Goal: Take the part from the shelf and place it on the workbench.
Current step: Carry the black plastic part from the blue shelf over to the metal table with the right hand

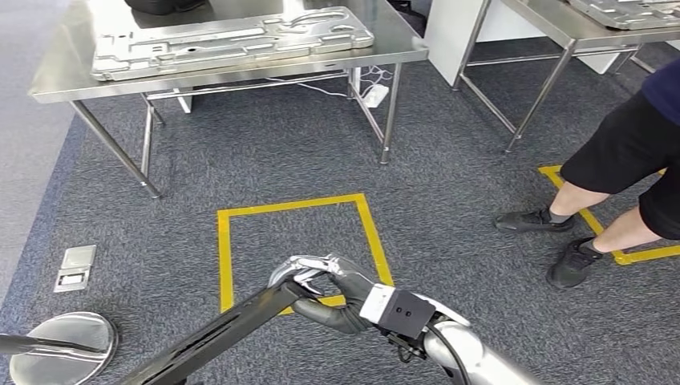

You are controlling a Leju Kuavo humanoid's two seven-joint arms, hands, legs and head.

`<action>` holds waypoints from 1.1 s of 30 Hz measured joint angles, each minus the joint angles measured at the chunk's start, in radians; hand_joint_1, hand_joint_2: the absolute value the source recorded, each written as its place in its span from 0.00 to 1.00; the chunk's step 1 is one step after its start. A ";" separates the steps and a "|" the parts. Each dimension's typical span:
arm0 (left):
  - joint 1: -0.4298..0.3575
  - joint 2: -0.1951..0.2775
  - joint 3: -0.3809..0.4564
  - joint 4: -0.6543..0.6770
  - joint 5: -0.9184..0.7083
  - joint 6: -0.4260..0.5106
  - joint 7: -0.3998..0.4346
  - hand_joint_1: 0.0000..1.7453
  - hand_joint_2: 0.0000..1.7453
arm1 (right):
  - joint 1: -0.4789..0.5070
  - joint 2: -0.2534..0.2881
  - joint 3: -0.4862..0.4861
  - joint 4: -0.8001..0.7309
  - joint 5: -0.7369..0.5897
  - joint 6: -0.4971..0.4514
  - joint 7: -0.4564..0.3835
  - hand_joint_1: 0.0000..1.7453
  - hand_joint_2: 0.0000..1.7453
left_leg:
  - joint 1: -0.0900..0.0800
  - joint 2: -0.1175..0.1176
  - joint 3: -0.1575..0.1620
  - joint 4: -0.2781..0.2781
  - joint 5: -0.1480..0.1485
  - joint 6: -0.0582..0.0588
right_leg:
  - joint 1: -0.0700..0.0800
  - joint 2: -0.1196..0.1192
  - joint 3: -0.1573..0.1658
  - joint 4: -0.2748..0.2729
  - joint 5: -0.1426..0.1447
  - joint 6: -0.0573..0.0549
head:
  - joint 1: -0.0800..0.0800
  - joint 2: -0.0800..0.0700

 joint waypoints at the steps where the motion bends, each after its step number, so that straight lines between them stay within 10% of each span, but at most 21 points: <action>1: -0.001 0.001 0.000 0.000 -0.001 -0.002 -0.003 0.00 1.00 | -0.001 0.001 0.000 -0.002 0.001 0.001 -0.001 1.00 1.00 | -0.003 0.000 0.007 -0.012 0.004 0.004 | -0.002 0.000 0.005 -0.009 0.003 0.003 | 0.000 0.000; 6: -0.004 0.004 0.000 0.000 -0.002 -0.004 -0.008 0.00 1.00 | -0.002 0.006 -0.001 -0.010 0.004 0.002 -0.007 1.00 1.00 | 0.013 0.009 0.094 -0.137 0.049 0.023 | 0.001 -0.004 -0.021 0.076 -0.049 0.007 | 0.003 0.000; 9: 0.000 0.003 -0.001 0.000 -0.003 -0.005 -0.008 0.00 1.00 | 0.006 0.004 -0.002 -0.009 0.005 0.003 -0.008 1.00 1.00 | 0.030 0.009 0.101 -0.125 0.029 -0.002 | -0.010 -0.005 -0.093 0.188 -0.071 0.028 | 0.004 0.000; 13: 0.002 0.007 0.000 0.000 -0.004 -0.006 -0.009 0.00 1.00 | 0.010 0.004 -0.001 -0.007 0.005 0.004 -0.008 1.00 1.00 | 0.059 0.004 0.099 -0.058 -0.034 -0.056 | -0.031 0.000 -0.025 0.036 0.016 0.066 | 0.007 0.000; 19: 0.000 0.010 -0.001 0.000 -0.007 -0.007 -0.016 0.00 1.00 | 0.018 0.007 -0.002 -0.008 0.005 0.004 -0.009 1.00 1.00 | 0.058 0.011 0.089 0.007 -0.086 -0.075 | -0.029 -0.002 -0.009 0.050 -0.028 0.003 | 0.003 0.000; 24: 0.001 0.010 -0.001 0.000 -0.008 -0.004 -0.020 0.00 1.00 | 0.019 0.009 -0.002 -0.008 0.005 0.004 -0.010 1.00 1.00 | 0.042 0.026 -0.101 0.286 -0.157 -0.058 | -0.016 -0.013 0.012 0.049 -0.046 -0.012 | 0.003 0.000; 28: 0.003 0.011 -0.001 0.000 -0.008 -0.003 -0.022 0.00 1.00 | 0.018 0.012 -0.002 -0.008 0.004 0.004 -0.010 1.00 1.00 | 0.012 0.028 -0.066 0.109 -0.006 -0.005 | -0.003 -0.012 0.040 0.045 -0.067 -0.017 | 0.003 0.000; 33: 0.002 0.011 -0.001 0.000 -0.008 0.000 -0.025 0.00 1.00 | 0.019 0.015 -0.002 -0.008 0.005 0.004 -0.010 1.00 1.00 | -0.001 0.028 -0.042 0.031 0.016 0.006 | -0.004 -0.011 0.046 0.037 -0.076 0.005 | 0.003 0.000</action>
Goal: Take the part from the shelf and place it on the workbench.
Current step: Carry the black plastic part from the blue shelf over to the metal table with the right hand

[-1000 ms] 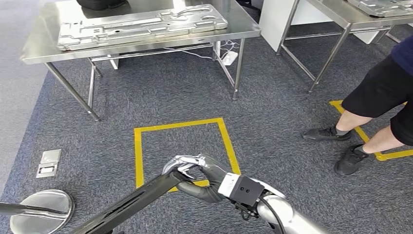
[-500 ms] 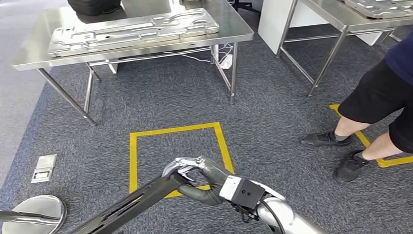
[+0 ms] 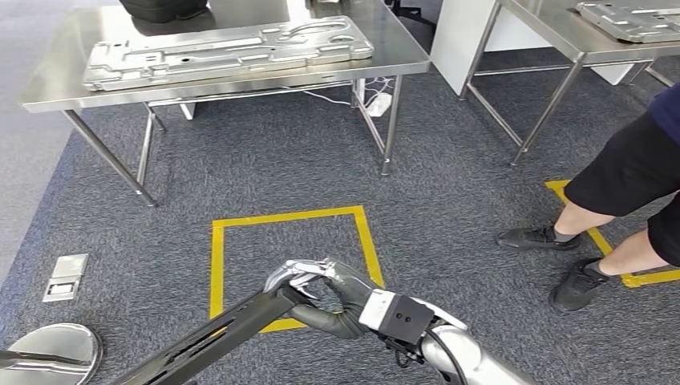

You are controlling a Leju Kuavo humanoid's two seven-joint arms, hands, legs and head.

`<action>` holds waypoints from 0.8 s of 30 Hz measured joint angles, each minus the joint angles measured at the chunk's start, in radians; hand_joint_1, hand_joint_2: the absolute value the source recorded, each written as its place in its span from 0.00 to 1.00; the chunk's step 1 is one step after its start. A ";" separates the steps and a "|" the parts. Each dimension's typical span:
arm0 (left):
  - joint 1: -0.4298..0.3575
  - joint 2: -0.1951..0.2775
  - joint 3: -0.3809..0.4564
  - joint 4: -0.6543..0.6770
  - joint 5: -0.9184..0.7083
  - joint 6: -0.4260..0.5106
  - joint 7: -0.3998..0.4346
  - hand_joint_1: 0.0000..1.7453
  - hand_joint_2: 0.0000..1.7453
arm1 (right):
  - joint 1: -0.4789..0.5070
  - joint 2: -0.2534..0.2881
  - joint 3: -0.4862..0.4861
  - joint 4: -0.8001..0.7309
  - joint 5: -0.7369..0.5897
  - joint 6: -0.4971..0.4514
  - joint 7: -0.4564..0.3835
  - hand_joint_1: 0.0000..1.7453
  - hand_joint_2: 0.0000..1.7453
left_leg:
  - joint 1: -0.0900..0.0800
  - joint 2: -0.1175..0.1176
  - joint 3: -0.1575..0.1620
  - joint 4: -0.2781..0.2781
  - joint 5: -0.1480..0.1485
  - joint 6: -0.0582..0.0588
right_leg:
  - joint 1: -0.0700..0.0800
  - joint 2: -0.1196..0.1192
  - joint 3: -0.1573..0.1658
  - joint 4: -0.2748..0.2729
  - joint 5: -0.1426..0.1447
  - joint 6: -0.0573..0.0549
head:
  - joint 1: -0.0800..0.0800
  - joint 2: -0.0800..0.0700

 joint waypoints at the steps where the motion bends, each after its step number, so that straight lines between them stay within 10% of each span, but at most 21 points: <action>1: 0.000 0.000 0.000 0.000 0.000 0.000 -0.001 0.00 1.00 | -0.001 0.000 0.000 0.000 0.000 0.000 0.000 1.00 1.00 | 0.003 0.000 0.005 -0.008 0.003 0.000 | 0.001 0.000 -0.004 0.014 -0.011 0.003 | 0.000 0.000; 6: 0.001 -0.001 0.000 0.000 0.000 -0.001 -0.001 0.00 1.00 | 0.004 0.000 -0.001 0.000 0.000 0.000 0.000 1.00 1.00 | 0.001 0.000 0.016 -0.020 0.002 0.010 | 0.006 0.000 -0.133 0.246 -0.104 0.006 | 0.001 0.000; 12: 0.000 -0.005 0.000 0.000 0.000 -0.002 -0.001 0.00 1.00 | 0.006 0.000 -0.002 0.000 0.000 0.000 -0.001 1.00 1.00 | -0.011 -0.004 0.025 -0.016 -0.009 0.006 | 0.023 0.001 -0.041 -0.009 0.052 -0.027 | -0.001 0.000; 17: -0.001 -0.007 0.000 0.000 -0.003 -0.003 -0.002 0.00 1.00 | 0.006 0.004 -0.003 -0.001 0.000 0.000 -0.002 1.00 1.00 | -0.007 -0.003 0.012 0.021 -0.040 -0.024 | 0.011 -0.003 -0.025 -0.032 0.053 -0.043 | -0.004 0.000; 21: 0.002 -0.006 0.000 0.000 -0.003 -0.003 -0.002 0.00 1.00 | 0.011 0.007 -0.002 -0.002 0.000 0.000 -0.002 1.00 1.00 | 0.017 -0.002 -0.109 0.247 -0.120 -0.059 | -0.001 -0.007 -0.007 -0.035 0.036 -0.039 | -0.006 0.000; 24: 0.006 -0.005 0.000 0.000 -0.004 -0.003 -0.002 0.00 1.00 | 0.016 0.008 -0.003 -0.002 0.000 0.000 -0.002 1.00 1.00 | 0.032 0.001 -0.082 0.156 -0.026 -0.075 | -0.013 -0.007 0.024 -0.035 0.013 -0.024 | -0.006 0.000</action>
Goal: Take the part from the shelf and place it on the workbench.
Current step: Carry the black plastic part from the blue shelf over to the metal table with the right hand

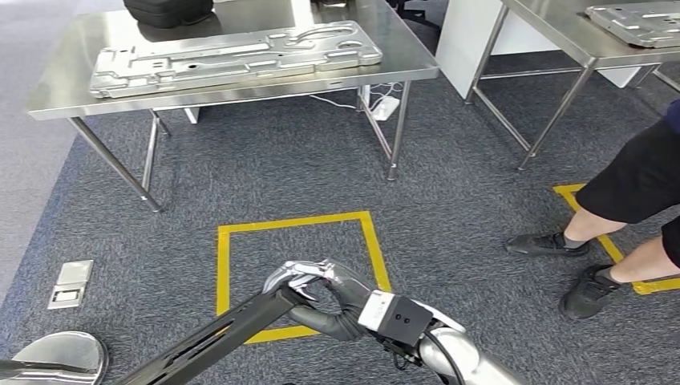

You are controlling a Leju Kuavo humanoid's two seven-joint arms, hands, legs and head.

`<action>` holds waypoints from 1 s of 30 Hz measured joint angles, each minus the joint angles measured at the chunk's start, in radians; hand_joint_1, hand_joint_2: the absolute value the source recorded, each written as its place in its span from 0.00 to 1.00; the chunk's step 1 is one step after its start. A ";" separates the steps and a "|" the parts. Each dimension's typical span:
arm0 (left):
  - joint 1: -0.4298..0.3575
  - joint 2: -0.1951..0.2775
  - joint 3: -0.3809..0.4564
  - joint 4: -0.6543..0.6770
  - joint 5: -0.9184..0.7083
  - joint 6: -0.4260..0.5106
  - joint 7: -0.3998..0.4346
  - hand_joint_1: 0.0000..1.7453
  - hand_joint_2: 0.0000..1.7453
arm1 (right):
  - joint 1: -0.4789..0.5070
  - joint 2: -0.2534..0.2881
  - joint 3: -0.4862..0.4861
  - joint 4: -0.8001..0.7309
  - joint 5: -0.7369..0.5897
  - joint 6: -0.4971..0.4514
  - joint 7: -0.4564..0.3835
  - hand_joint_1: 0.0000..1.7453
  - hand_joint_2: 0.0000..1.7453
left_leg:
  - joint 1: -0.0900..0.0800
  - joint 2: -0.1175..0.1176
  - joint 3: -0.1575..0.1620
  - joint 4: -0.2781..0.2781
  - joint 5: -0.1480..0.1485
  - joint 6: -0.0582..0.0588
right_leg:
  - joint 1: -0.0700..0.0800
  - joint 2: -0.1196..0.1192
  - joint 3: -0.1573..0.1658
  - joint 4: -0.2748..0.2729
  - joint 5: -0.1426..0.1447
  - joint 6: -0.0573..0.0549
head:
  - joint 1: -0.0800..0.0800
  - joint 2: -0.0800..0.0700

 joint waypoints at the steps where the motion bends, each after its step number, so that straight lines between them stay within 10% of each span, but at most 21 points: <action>1: 0.000 0.000 0.000 0.000 -0.001 0.000 0.000 0.00 1.00 | 0.000 0.000 0.000 0.000 0.000 0.000 0.000 1.00 1.00 | 0.001 0.002 0.028 -0.062 0.033 -0.004 | -0.002 0.000 0.012 -0.001 -0.009 0.007 | 0.000 0.000; 7: 0.001 -0.001 0.000 0.002 -0.002 0.000 -0.003 0.00 1.00 | 0.001 0.003 -0.002 -0.005 0.002 0.002 -0.003 1.00 1.00 | -0.004 0.004 0.096 -0.167 0.015 0.045 | -0.003 0.000 0.028 0.022 -0.016 0.052 | -0.004 0.000; 13: 0.004 -0.001 0.000 0.002 -0.002 0.000 -0.005 0.00 1.00 | 0.002 0.003 -0.005 -0.007 0.007 0.004 -0.004 1.00 1.00 | -0.018 -0.002 0.175 -0.177 -0.043 0.075 | 0.015 0.002 -0.184 0.288 -0.104 0.035 | -0.001 0.000; 15: 0.005 -0.001 0.000 0.002 -0.002 0.000 -0.006 0.00 1.00 | 0.002 0.003 -0.005 -0.007 0.010 0.004 -0.004 1.00 1.00 | -0.026 -0.004 0.212 -0.177 -0.070 0.078 | 0.027 0.004 -0.200 0.224 -0.066 0.019 | -0.001 0.000; 18: 0.005 -0.004 0.000 0.004 -0.002 0.000 -0.008 0.00 1.00 | 0.005 0.001 -0.005 -0.006 0.013 0.004 -0.005 1.00 1.00 | -0.032 -0.008 0.251 -0.180 -0.109 0.073 | 0.047 0.014 -0.195 0.086 0.091 -0.010 | -0.004 0.000; 20: 0.003 -0.004 0.000 0.005 -0.002 0.000 -0.008 0.00 1.00 | 0.005 0.001 -0.005 -0.010 0.018 0.004 -0.006 1.00 1.00 | -0.031 -0.011 0.263 -0.184 -0.115 0.063 | 0.053 0.020 -0.190 0.066 0.110 -0.021 | -0.006 0.000; 24: -0.005 -0.003 0.000 0.005 -0.001 0.001 -0.010 0.00 1.00 | 0.000 0.007 -0.006 -0.016 0.025 0.004 -0.007 1.00 1.00 | -0.031 -0.008 0.206 -0.065 -0.081 0.040 | 0.036 0.015 -0.127 0.025 0.091 -0.035 | -0.006 0.000; 27: -0.008 -0.002 0.000 0.005 -0.001 0.002 -0.010 0.00 1.00 | -0.001 0.008 -0.006 -0.017 0.027 0.004 -0.008 1.00 1.00 | -0.018 -0.007 0.095 0.061 -0.156 0.018 | 0.028 0.013 -0.087 0.015 0.065 -0.034 | -0.007 0.000; 30: -0.006 0.000 0.000 0.005 0.000 0.002 -0.009 0.00 1.00 | 0.000 0.009 -0.006 -0.017 0.028 0.004 -0.008 1.00 1.00 | -0.009 -0.005 0.058 0.003 -0.127 0.006 | 0.020 0.015 -0.044 0.015 0.031 -0.023 | -0.007 0.000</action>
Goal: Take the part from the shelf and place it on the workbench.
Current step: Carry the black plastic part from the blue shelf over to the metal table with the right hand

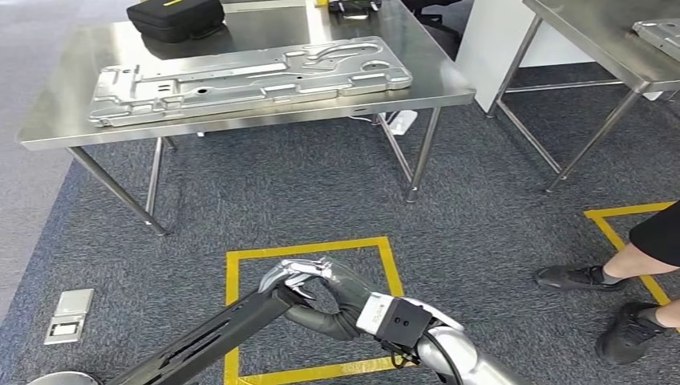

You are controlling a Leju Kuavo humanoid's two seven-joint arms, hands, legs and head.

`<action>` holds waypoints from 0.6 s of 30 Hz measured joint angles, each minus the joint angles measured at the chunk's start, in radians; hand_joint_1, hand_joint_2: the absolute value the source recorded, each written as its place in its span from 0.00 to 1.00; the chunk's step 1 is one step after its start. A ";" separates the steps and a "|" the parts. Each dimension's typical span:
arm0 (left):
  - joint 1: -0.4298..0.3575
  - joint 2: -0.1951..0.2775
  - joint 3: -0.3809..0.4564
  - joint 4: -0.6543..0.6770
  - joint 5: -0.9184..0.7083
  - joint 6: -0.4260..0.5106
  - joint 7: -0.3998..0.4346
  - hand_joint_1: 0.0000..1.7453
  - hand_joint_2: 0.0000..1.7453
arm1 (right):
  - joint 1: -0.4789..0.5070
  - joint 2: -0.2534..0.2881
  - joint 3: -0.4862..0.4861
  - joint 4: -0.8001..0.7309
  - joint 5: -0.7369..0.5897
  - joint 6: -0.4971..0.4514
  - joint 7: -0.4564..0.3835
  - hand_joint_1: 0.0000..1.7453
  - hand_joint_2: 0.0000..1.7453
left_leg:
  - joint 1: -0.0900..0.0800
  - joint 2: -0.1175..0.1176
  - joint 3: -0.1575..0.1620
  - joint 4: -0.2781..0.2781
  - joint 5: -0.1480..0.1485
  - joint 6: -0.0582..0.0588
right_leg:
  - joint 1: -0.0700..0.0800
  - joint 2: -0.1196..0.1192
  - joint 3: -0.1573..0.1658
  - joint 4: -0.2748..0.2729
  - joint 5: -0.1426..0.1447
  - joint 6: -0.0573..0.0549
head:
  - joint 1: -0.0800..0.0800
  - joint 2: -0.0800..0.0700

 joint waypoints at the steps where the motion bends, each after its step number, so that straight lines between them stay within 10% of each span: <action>1: 0.001 0.000 0.000 0.000 0.000 0.000 0.000 0.00 1.00 | 0.000 0.001 0.000 0.000 0.000 0.000 0.000 1.00 1.00 | 0.002 0.001 0.006 -0.060 0.062 -0.001 | -0.002 -0.001 0.014 0.000 -0.011 0.005 | 0.000 0.000; 4: 0.002 0.000 0.000 0.000 0.000 0.000 0.001 0.00 1.00 | -0.001 0.002 0.000 0.002 0.001 0.000 0.000 1.00 1.00 | -0.003 0.004 0.009 -0.161 0.165 0.010 | -0.003 -0.001 0.034 0.000 -0.034 0.022 | 0.000 0.000; 18: -0.006 0.002 0.000 0.000 -0.003 0.000 -0.001 0.00 1.00 | -0.005 0.003 0.000 0.002 0.001 0.000 0.000 1.00 1.00 | -0.012 0.004 0.014 -0.161 0.152 0.046 | -0.003 -0.004 0.061 -0.034 -0.046 0.041 | 0.000 0.000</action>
